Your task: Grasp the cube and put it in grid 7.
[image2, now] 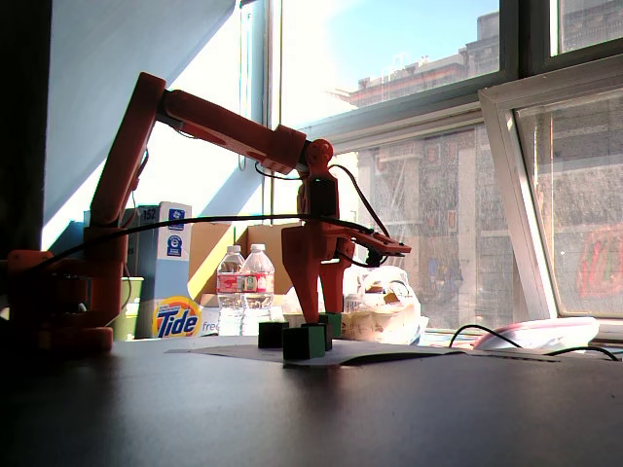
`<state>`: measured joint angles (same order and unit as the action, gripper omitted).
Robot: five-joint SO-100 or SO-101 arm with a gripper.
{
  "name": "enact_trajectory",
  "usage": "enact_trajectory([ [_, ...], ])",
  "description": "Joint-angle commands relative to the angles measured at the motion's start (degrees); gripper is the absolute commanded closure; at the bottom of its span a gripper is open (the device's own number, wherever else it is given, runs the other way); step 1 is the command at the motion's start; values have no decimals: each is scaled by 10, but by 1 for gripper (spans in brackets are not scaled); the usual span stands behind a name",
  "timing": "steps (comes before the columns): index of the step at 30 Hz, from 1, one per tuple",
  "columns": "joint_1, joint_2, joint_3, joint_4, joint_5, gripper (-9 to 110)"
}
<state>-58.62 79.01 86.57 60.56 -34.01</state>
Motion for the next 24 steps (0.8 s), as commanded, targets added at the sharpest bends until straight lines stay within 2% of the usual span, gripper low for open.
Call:
enact_trajectory([
  [1,8,16,8,-11,-7,101],
  [3,8,22,11,-11,-8,100],
  [5,4,30,18,-11,-11,87],
  [9,3,47,14,4,-11,67],
  [15,21,85,-37,56,-14,62],
  [20,67,223,-117,123,-3,64],
  [22,109,320,-104,101,-2,74],
  [24,187,431,-40,21,4,91],
])
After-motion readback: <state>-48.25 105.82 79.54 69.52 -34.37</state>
